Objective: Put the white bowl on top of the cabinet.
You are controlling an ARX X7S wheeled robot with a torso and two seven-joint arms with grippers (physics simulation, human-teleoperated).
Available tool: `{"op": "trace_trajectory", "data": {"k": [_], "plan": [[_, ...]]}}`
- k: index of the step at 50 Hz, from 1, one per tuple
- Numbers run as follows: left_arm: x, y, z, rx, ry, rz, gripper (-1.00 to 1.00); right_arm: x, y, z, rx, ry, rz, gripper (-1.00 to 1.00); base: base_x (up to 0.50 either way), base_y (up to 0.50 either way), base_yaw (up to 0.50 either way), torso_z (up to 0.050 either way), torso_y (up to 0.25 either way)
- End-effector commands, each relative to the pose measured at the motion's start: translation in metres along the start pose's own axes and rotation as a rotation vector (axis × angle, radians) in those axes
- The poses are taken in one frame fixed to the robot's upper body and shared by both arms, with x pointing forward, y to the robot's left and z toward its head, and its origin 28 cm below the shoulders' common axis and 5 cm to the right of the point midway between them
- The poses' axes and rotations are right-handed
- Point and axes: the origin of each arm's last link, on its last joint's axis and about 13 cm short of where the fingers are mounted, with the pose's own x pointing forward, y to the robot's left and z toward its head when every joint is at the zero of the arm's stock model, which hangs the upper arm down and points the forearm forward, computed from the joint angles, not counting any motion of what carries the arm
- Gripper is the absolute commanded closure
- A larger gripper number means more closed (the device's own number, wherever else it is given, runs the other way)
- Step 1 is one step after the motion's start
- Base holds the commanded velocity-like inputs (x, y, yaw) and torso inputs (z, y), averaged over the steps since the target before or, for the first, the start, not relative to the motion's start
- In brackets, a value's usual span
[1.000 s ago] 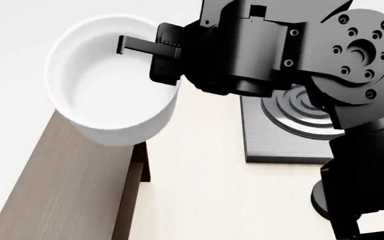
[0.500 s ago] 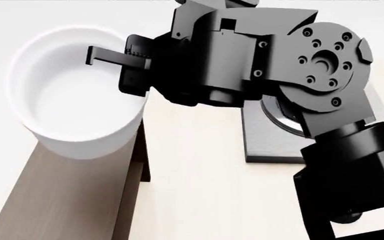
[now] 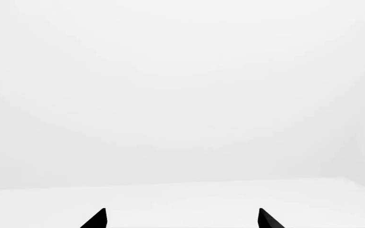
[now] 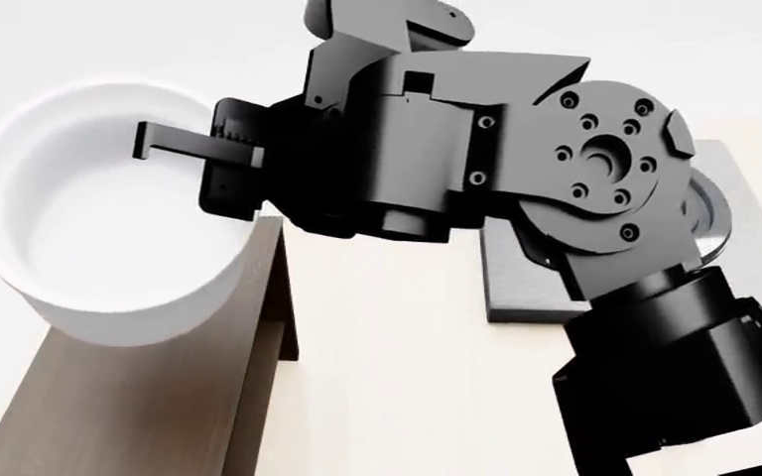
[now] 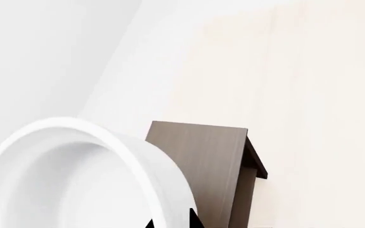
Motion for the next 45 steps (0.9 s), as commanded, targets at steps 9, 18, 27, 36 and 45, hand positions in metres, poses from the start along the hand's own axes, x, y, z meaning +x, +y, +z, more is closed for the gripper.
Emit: {"op": "trace_trajectory", "data": {"k": [9, 18, 27, 36, 45], "plan": [[0.0, 0.001, 0.0, -0.002, 0.001, 0.001, -1.0, 0.005, -0.002, 0.001, 0.032, -0.011, 0.044, 1.0, 0.0, 0.0, 0.0, 0.0, 0.0], [0.0, 0.0, -0.001, 0.0, 0.002, 0.001, -1.0, 0.009, -0.001, -0.001, 0.031, 0.002, 0.056, 1.0, 0.0, 0.0, 0.0, 0.0, 0.001], [0.0, -0.001, -0.001, 0.002, 0.003, 0.0, -1.0, 0.011, -0.002, -0.003, 0.032, 0.007, 0.056, 1.0, 0.0, 0.0, 0.0, 0.001, 0.001], [0.0, -0.001, -0.001, 0.003, 0.003, 0.001, -1.0, 0.013, -0.004, -0.004, 0.047, 0.016, 0.049, 1.0, 0.0, 0.0, 0.0, 0.0, 0.0], [0.0, -0.001, -0.001, 0.008, 0.0, 0.001, -1.0, 0.016, -0.007, -0.004, 0.056, 0.023, 0.036, 1.0, 0.0, 0.0, 0.0, 0.0, 0.001]]}}
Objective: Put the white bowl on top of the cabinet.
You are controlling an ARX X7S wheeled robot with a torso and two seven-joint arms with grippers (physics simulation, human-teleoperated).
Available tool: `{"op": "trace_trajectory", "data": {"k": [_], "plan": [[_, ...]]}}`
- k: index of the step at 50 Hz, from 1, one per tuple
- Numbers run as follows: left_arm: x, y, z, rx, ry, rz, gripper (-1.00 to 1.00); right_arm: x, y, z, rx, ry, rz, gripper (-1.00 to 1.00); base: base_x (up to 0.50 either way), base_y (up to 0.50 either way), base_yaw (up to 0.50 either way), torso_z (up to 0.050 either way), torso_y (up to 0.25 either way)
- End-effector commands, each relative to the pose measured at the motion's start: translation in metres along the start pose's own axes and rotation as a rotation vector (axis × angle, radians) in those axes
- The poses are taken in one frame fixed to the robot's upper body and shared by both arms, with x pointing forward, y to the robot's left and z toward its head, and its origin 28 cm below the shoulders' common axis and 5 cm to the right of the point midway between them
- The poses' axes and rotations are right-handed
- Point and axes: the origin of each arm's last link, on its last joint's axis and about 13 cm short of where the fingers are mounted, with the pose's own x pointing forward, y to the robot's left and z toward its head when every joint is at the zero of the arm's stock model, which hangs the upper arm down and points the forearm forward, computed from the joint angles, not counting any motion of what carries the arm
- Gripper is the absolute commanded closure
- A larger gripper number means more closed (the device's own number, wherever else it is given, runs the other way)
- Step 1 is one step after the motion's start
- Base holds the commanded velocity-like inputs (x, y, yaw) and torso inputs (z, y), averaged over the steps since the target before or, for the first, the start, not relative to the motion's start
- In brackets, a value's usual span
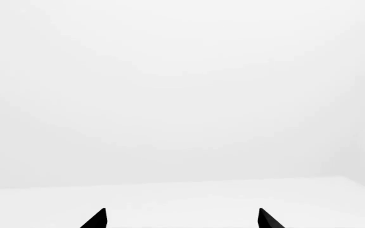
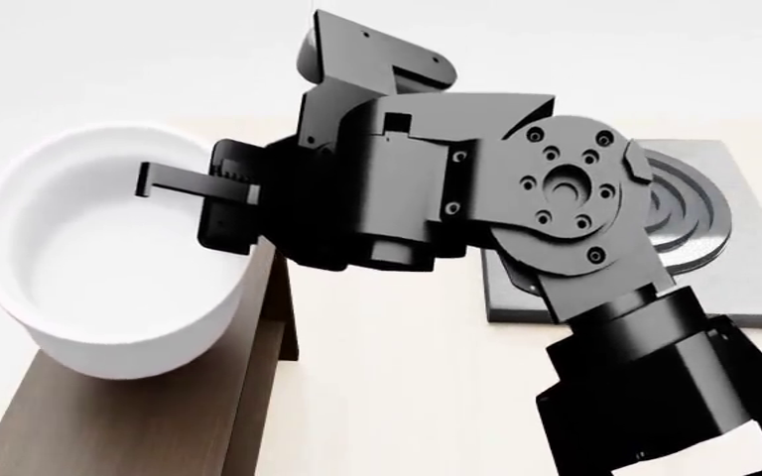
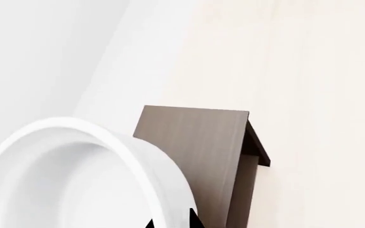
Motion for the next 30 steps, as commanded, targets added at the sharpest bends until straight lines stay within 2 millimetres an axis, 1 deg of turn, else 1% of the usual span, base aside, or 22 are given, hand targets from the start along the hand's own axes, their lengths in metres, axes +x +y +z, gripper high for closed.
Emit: {"op": "trace_trajectory", "data": {"k": [1, 19, 30], "plan": [[0.0, 0.0, 0.0, 0.005, -0.002, -0.001, -1.0, -0.004, 0.001, 0.007, 0.038, -0.029, 0.036, 1.0, 0.0, 0.0, 0.0, 0.0, 0.0], [0.0, 0.0, 0.0, 0.006, -0.005, 0.002, -1.0, 0.003, 0.0, -0.003, 0.034, 0.008, 0.045, 1.0, 0.0, 0.0, 0.0, 0.001, 0.001], [0.0, 0.0, 0.0, 0.005, -0.003, 0.001, -1.0, 0.005, 0.0, -0.003, 0.031, 0.014, 0.06, 1.0, 0.0, 0.0, 0.0, 0.0, 0.001]]}}
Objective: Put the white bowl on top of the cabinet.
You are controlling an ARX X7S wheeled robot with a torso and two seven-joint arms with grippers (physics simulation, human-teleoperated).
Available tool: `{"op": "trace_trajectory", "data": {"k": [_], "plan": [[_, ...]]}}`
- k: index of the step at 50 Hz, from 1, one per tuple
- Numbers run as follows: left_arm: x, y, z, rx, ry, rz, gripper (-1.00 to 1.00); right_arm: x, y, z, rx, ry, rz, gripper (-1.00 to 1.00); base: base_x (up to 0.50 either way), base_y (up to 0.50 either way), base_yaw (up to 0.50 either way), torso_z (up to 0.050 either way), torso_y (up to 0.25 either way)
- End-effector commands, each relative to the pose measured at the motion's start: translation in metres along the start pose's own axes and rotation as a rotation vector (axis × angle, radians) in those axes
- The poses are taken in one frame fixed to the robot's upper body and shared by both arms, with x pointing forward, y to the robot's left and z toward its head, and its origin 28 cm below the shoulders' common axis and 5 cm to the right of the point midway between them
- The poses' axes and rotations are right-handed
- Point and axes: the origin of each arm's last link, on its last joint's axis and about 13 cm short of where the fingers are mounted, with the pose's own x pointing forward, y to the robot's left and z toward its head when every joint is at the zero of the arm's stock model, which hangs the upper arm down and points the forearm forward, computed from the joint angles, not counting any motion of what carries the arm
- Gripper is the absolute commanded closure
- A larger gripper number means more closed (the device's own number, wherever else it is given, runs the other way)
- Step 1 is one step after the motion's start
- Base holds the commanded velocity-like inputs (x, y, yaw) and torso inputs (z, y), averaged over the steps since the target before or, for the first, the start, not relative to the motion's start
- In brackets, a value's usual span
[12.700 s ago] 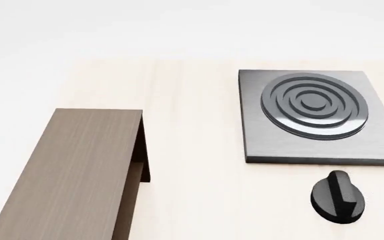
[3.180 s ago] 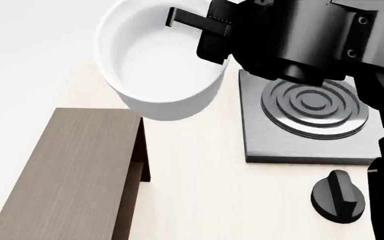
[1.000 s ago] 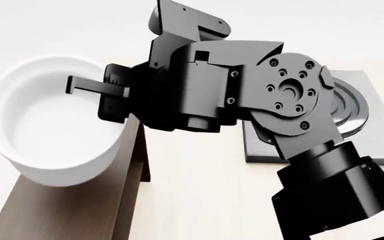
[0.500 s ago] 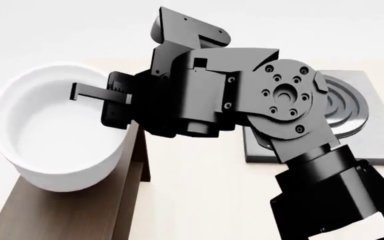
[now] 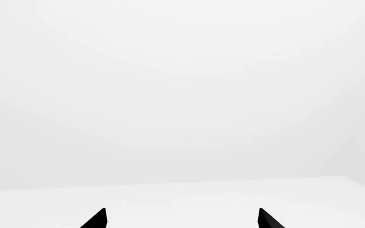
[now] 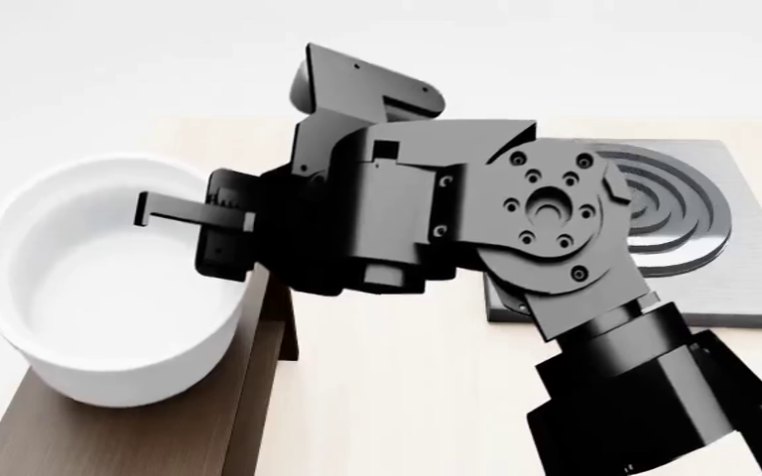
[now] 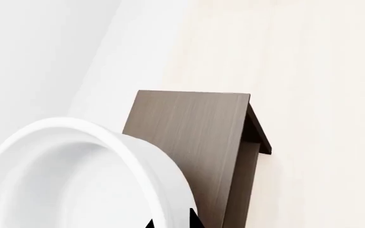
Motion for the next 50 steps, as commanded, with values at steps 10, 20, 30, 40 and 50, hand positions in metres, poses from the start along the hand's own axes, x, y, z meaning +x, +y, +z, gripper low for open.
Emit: {"op": "trace_trajectory", "data": {"k": [10, 20, 30, 40, 50], "plan": [[0.0, 0.0, 0.0, -0.004, 0.002, 0.0, -1.0, -0.002, 0.002, 0.004, 0.022, -0.03, 0.049, 1.0, 0.0, 0.0, 0.0, 0.001, 0.001], [0.0, 0.001, 0.0, -0.006, 0.003, 0.001, -1.0, 0.004, 0.0, 0.005, 0.001, -0.023, 0.019, -1.0, 0.0, 0.0, 0.0, 0.0, 0.0], [0.0, 0.0, 0.0, -0.007, 0.003, 0.001, -1.0, 0.003, 0.002, 0.003, -0.006, -0.02, 0.027, -1.0, 0.0, 0.0, 0.0, 0.0, 0.0], [0.0, 0.0, 0.0, -0.008, 0.003, 0.0, -1.0, -0.003, 0.004, 0.003, -0.013, -0.033, 0.031, -1.0, 0.0, 0.0, 0.0, 0.0, 0.0], [0.0, 0.001, 0.001, -0.008, 0.003, 0.001, -1.0, -0.019, 0.007, 0.006, -0.063, -0.085, -0.03, -1.0, 0.0, 0.0, 0.0, 0.0, 0.0]]}}
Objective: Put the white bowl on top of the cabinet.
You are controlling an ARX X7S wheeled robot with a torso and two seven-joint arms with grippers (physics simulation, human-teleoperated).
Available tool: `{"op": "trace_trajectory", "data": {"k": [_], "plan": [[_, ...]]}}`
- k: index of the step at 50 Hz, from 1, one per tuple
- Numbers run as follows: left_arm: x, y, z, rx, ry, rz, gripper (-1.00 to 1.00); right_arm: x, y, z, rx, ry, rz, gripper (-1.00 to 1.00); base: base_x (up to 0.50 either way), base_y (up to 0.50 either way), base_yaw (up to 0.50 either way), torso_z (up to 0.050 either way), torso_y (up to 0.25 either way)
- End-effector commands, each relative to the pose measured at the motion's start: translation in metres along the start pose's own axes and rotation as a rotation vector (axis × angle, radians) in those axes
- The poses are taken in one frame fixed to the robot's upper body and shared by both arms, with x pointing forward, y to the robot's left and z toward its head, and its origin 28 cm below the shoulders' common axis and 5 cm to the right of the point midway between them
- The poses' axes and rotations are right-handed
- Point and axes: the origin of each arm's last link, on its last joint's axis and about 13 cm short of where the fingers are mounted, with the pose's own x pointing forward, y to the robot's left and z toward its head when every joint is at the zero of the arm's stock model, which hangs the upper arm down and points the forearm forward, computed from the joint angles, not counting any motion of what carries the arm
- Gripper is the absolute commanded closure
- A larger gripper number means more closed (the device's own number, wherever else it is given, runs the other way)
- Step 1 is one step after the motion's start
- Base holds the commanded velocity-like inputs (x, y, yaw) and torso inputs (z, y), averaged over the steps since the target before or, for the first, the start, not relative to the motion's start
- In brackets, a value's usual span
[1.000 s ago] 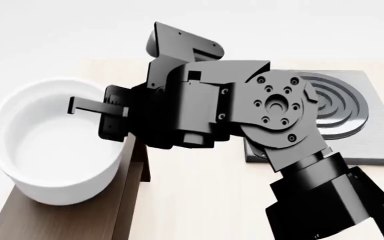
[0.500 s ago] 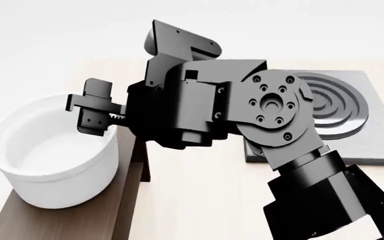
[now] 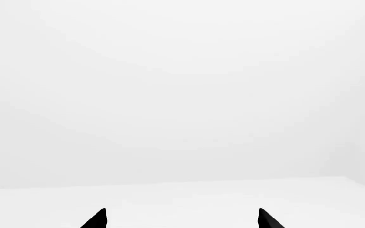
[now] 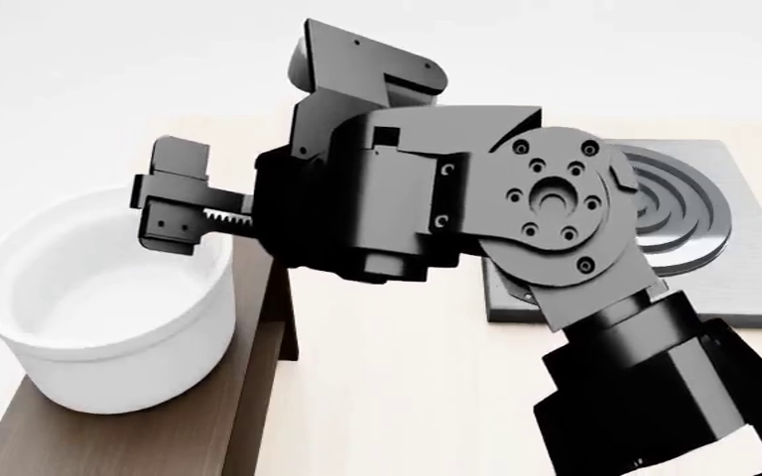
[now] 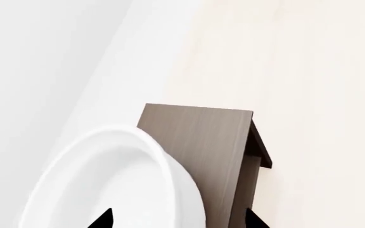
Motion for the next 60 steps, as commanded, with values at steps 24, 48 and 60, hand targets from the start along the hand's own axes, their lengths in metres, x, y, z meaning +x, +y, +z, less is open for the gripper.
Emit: {"op": "trace_trajectory", "data": {"k": [24, 48, 60], "plan": [[0.0, 0.001, 0.001, -0.007, -0.001, 0.0, -1.0, -0.071, 0.019, 0.011, -0.135, -0.191, -0.077, -1.0, 0.0, 0.0, 0.0, 0.0, 0.0], [0.0, 0.0, 0.002, -0.007, -0.003, -0.002, -1.0, -0.111, 0.026, 0.009, -0.2, -0.392, -0.176, -1.0, 0.0, 0.0, 0.0, 0.0, 0.0], [0.0, 0.0, 0.002, -0.008, -0.002, -0.002, -1.0, -0.134, 0.033, 0.01, -0.196, -0.647, -0.296, -1.0, 0.0, 0.0, 0.0, 0.0, 0.0]]}}
